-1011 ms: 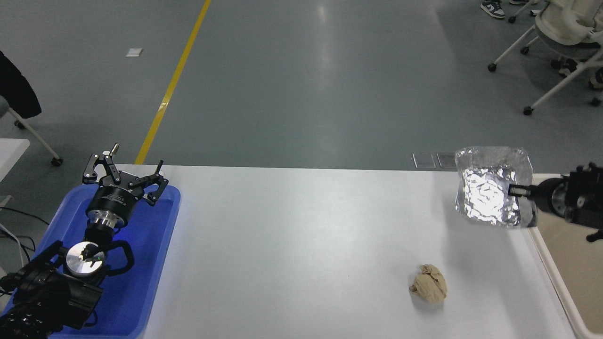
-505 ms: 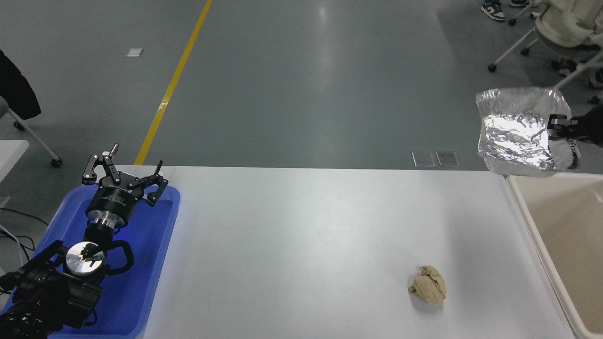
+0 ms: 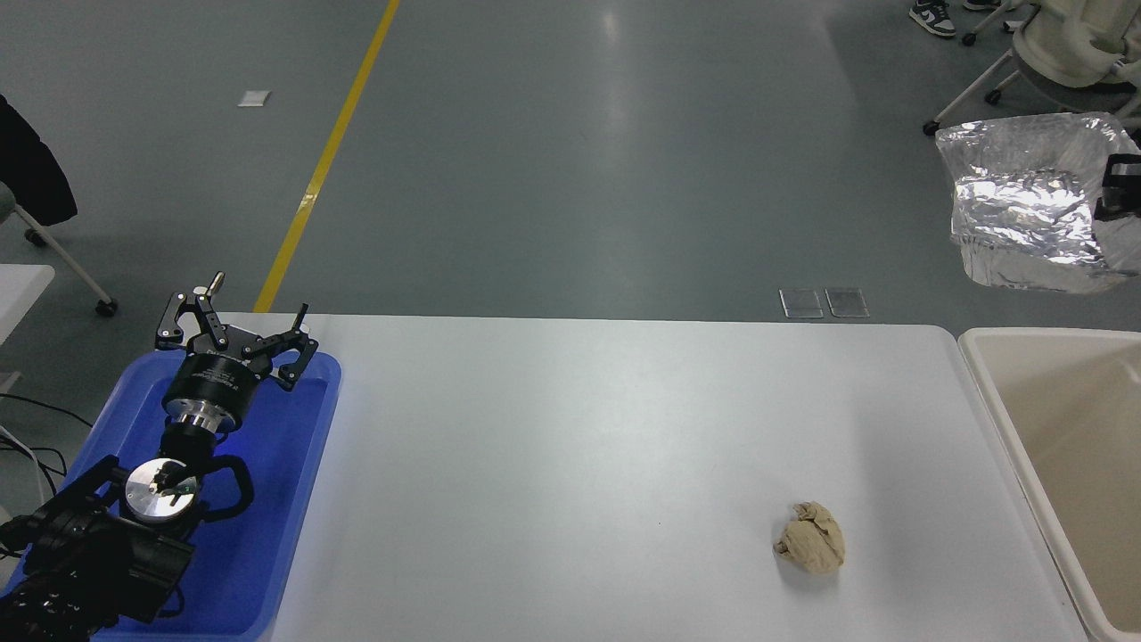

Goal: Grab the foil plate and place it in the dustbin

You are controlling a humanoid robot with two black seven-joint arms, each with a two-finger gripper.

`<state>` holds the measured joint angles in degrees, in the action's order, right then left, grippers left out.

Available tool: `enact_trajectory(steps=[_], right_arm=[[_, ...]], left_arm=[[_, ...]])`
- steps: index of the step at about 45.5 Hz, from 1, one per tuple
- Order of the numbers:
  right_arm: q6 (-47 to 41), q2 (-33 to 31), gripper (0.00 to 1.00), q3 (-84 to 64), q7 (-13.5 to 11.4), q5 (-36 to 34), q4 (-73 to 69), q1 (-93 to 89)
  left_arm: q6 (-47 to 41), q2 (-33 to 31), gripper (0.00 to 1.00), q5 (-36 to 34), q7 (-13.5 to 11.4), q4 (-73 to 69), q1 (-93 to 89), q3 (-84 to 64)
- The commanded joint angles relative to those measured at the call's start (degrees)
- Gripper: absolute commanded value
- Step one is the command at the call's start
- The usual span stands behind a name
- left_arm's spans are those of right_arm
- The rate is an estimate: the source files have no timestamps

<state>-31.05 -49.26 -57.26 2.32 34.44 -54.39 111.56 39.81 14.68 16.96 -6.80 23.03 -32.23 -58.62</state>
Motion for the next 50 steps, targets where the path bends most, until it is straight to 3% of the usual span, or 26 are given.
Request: enact_trajectory(steps=[1,21,37,50], right_arm=[[1.4,-0.1,0.0,0.6,0.0,0.3,9.5,-9.5],[7.1,-0.2,0.0,9.8,0.0,-0.5,30.3,-35.3],[21.5,1.2,0.0,18.9,0.1,-0.8,34.2,-54.5],[22.9,6.6,0.0,23.4,0.1,-9.7,41.4,-68.3]], left_arm=[[0.0,0.0,1.0,0.0,0.0,0.0,0.0,0.0],[0.0,0.0,1.0,0.0,0.0,0.0,0.0,0.0],[0.0,0.0,1.0,0.0,0.0,0.0,0.0,0.0],[0.0,0.0,1.0,0.0,0.0,0.0,0.1,0.0]])
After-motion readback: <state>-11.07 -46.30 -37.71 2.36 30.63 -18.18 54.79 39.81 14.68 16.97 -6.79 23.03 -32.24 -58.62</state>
